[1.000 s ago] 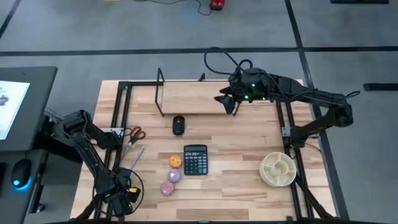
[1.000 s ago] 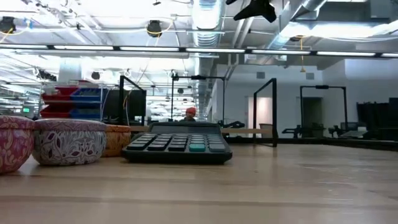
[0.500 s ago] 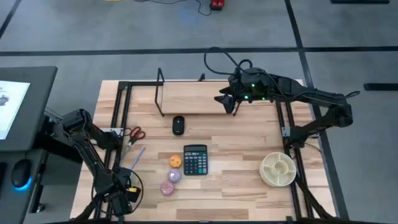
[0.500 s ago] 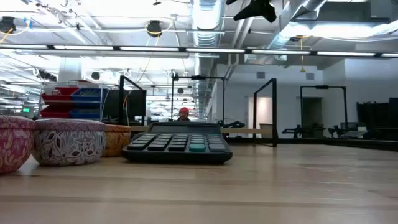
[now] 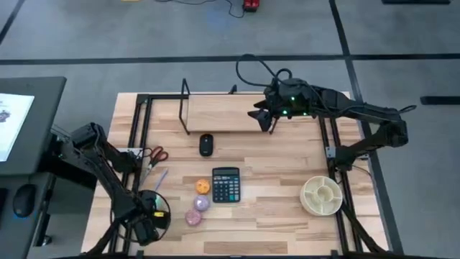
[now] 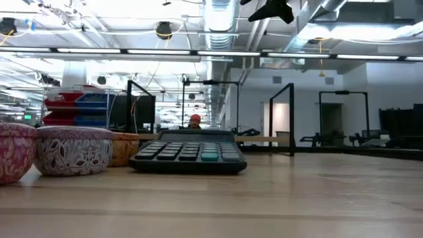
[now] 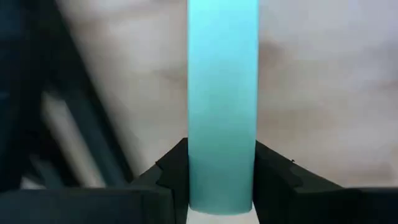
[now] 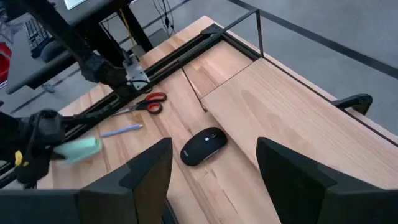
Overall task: Stock shelves
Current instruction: Remove the light green stapler from the bottom left of the shelf
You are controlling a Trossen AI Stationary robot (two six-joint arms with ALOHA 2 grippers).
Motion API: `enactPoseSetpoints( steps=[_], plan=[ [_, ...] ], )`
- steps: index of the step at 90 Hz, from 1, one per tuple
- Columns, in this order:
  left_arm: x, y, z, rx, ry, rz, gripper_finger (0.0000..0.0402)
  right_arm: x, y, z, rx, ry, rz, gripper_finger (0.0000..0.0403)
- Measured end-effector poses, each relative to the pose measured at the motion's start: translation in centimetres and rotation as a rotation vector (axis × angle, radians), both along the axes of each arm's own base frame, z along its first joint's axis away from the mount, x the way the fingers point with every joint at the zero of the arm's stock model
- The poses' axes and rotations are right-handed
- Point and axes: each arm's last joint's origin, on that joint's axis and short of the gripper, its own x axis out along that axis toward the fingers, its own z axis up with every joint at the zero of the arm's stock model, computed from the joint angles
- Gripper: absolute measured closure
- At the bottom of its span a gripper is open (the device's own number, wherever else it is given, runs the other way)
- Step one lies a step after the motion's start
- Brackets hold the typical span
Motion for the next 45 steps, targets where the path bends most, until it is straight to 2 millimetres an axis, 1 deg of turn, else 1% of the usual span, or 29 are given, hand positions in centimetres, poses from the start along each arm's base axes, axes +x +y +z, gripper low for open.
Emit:
enactPoseSetpoints(
  steps=[16,26,36,45],
  plan=[
    [0.7,0.3,-0.2,0.004,-0.009,0.024,0.0297,0.0,0.0,0.0,0.002,0.0,-0.001,0.018],
    [0.8,0.4,-0.3,0.008,-0.011,0.023,0.0297,0.0,0.0,0.0,0.002,0.002,0.0,0.018],
    [0.9,0.2,-0.8,0.015,0.001,0.02,0.0297,0.0,0.1,0.0,0.002,0.0,0.001,0.018],
    [1.1,-0.5,-1.3,-0.003,-0.004,0.014,0.0297,0.0,0.1,0.0,0.001,0.0,0.001,0.018]
  ],
)
